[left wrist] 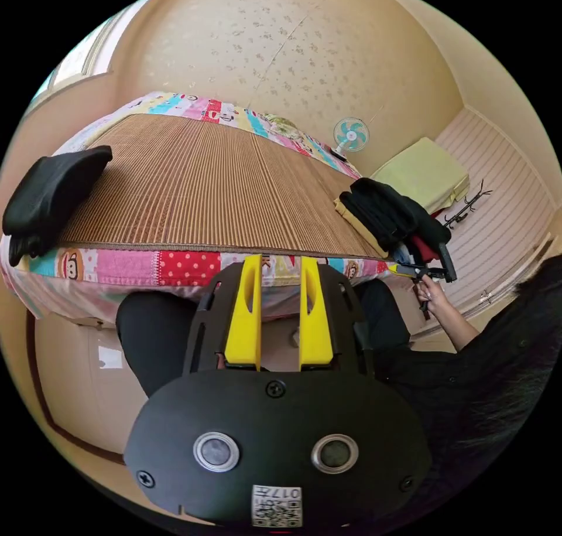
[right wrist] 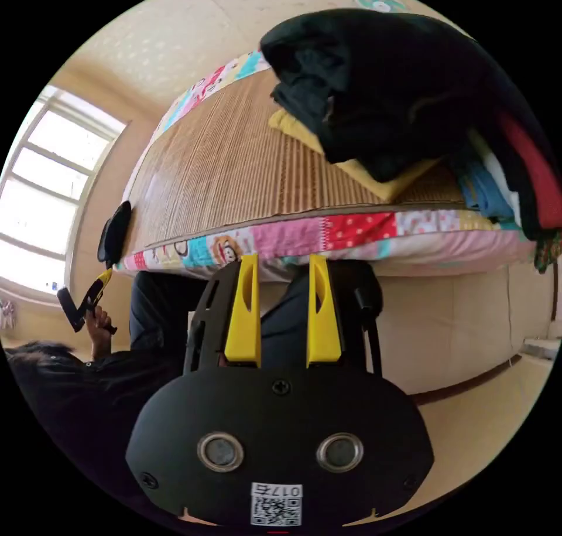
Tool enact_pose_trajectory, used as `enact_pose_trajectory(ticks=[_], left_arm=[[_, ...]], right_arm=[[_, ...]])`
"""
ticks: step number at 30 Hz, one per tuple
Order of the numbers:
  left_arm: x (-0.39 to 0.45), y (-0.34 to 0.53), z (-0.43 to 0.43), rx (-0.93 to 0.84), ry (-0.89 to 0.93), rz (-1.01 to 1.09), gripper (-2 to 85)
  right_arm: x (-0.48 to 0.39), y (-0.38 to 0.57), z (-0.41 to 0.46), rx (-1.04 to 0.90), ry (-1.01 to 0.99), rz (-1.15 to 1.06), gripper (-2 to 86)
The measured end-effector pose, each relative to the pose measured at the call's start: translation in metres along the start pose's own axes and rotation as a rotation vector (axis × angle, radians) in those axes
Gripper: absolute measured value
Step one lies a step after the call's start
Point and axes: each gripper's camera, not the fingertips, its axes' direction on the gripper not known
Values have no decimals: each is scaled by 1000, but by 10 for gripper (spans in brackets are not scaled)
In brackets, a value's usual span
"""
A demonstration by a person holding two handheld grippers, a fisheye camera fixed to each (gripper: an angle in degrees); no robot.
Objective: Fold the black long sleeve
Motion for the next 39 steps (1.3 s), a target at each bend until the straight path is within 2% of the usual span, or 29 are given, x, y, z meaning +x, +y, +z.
enact_pose_trajectory(ticks=[2,5,7,10,12,14,15,17,21,23,27,29,30,32,33,35,39], left_arm=[[18,-11,16,-5,47,20,101],[51,-26,39,-16,147,48,101],[74,-30,49,-29,166,81,101],[108,-29,52,-50,128,149,101],[123,-23,44,-44,61,182,101],[122,-18,31,-28,22,173,101],[116,-15,21,-10,5,154,100],[103,-9,6,22,-17,104,100],[70,3,-20,61,-43,-21,100],[57,10,-30,86,-49,-78,100],[32,25,-47,126,-23,-167,101],[22,30,-50,116,-33,-184,101],[15,32,-52,109,-39,-200,104],[3,34,-56,107,-27,-225,109],[-4,35,-59,113,-15,-237,111],[-13,33,-60,111,-7,-243,111],[-36,4,-35,-8,21,-203,115]], right_arm=[[59,34,-99,304,69,205,129],[97,60,-177,598,93,317,134],[108,54,-196,677,100,330,132],[123,8,-194,621,130,374,95],[125,-17,-202,645,47,460,56],[75,-44,-251,859,-4,367,39],[55,-55,-265,892,12,324,36],[-39,-107,-305,972,-74,51,31],[-218,-136,-326,1046,-16,-316,29],[-308,-128,-308,1034,-148,-509,31],[-402,-101,-228,847,-399,-699,34],[-451,-61,-131,609,-497,-750,38],[-461,-48,-103,545,-506,-765,35],[-486,18,16,267,-512,-787,22],[-487,33,45,181,-510,-769,19],[-473,88,139,-156,-491,-633,12],[-425,130,169,-285,-457,-538,6]])
